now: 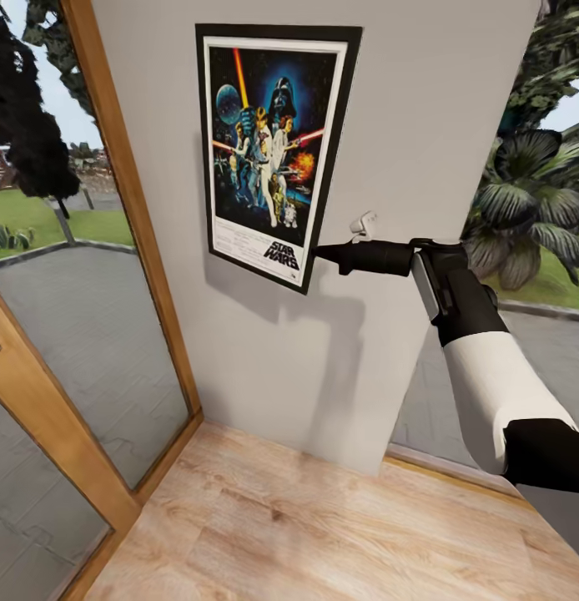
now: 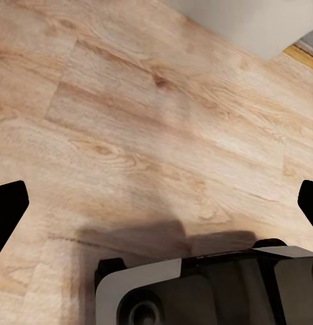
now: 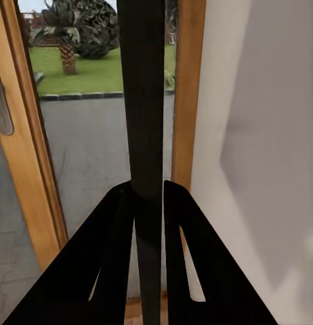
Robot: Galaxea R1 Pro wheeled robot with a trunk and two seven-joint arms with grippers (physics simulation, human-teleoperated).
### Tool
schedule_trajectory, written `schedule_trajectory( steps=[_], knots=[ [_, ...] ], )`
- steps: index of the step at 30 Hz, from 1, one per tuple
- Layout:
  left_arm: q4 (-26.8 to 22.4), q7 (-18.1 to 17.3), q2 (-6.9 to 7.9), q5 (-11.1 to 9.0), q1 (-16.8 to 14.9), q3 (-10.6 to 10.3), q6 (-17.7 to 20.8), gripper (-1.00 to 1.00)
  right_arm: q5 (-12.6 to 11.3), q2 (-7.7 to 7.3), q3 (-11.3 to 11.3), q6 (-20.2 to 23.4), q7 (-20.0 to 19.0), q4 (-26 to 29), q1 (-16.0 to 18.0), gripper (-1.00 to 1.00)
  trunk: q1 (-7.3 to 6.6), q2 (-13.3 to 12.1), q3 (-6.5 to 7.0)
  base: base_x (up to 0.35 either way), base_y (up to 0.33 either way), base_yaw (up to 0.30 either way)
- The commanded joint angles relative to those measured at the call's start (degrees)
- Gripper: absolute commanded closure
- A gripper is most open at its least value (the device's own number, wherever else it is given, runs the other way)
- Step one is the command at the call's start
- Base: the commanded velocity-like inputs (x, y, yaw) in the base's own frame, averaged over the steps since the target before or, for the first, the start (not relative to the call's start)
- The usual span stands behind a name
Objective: Pick up the poster from the kitchen countertop and hang it on one of the wall nails in the kitchen.
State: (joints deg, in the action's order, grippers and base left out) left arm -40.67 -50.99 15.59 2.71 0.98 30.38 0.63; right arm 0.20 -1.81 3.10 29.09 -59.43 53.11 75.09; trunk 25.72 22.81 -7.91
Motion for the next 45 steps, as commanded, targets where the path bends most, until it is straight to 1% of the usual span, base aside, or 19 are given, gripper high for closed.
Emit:
schedule_trajectory(
  steps=[1, 5, 7, 10, 12, 20, 25, 28, 29, 39, 45],
  knots=[
    [-0.11, -0.25, -0.03, 0.28, -0.01, 0.18, 0.07, -1.00, -0.02, 0.29, 0.09, 0.44, -0.06, -0.03, 0.06, 1.00, 0.06, 0.11, -0.11, 0.213, 0.000, 0.000],
    [-0.11, -0.26, -0.03, 0.28, -0.01, 0.20, 0.07, -1.00, 0.04, 0.86, 0.14, 0.45, -0.01, -0.24, 0.06, 1.00, 0.06, 0.11, -0.11, 0.106, 0.000, 0.000],
    [-0.14, -0.31, -0.44, 0.22, -0.01, 0.08, 0.02, -1.00, -0.35, 1.51, -0.11, 0.89, 0.62, -0.90, -0.61, 1.00, 0.07, 0.11, -0.11, 0.000, 0.000, 0.000],
    [-0.13, -0.31, -0.50, 0.25, -0.01, 0.05, 0.01, -1.00, -0.85, 2.36, -0.11, 1.56, 1.35, -1.64, -1.59, 1.00, 0.07, 0.11, -0.11, 0.000, 0.000, 0.000],
    [-0.13, -0.31, -0.50, 0.25, -0.01, 0.05, 0.01, -1.00, -1.16, 2.36, -0.11, 2.01, 1.35, -1.64, -2.24, 1.00, 0.07, 0.11, -0.11, 0.000, 0.000, 0.000],
    [-0.13, -0.31, -0.50, 0.25, -0.01, 0.05, 0.01, -1.00, -1.16, 2.36, -0.11, 3.74, 1.35, -1.64, -4.84, 1.00, 0.07, 0.11, -0.11, 0.000, 0.000, 0.000],
    [-0.13, -0.31, -0.50, 0.25, -0.01, 0.05, 0.01, -1.00, -1.16, 2.36, -0.11, 3.85, 1.35, -1.64, -6.46, 1.00, 0.07, 0.11, -0.11, 0.000, 0.000, 0.000],
    [-0.76, -0.41, -1.28, 0.28, 0.23, 0.03, -0.02, -1.00, 0.31, 1.37, 0.91, 4.50, 0.32, -0.69, -7.43, 1.00, 0.07, 0.11, -0.11, 0.000, 0.000, 0.000],
    [-0.79, -0.42, -1.30, 0.28, 0.24, 0.06, -0.05, -1.00, 0.87, 1.13, 2.42, 7.51, -2.17, 11.26, -11.90, 1.00, 0.07, 0.11, -0.11, 0.000, 0.000, 0.000],
    [-0.81, -0.42, -1.35, 0.28, 0.25, 0.04, -0.07, -1.00, 0.94, 0.71, 2.52, 7.81, -2.68, 12.57, -12.32, 1.00, 0.07, 0.11, -0.11, 0.000, 0.000, 0.000],
    [-0.82, -0.42, -1.35, 0.28, 0.25, 0.07, -0.08, -1.00, 0.69, 0.64, 2.51, 7.83, -4.89, 12.63, -12.33, 1.00, 0.07, 0.11, -0.11, 0.000, 0.000, 0.000]
  ],
)
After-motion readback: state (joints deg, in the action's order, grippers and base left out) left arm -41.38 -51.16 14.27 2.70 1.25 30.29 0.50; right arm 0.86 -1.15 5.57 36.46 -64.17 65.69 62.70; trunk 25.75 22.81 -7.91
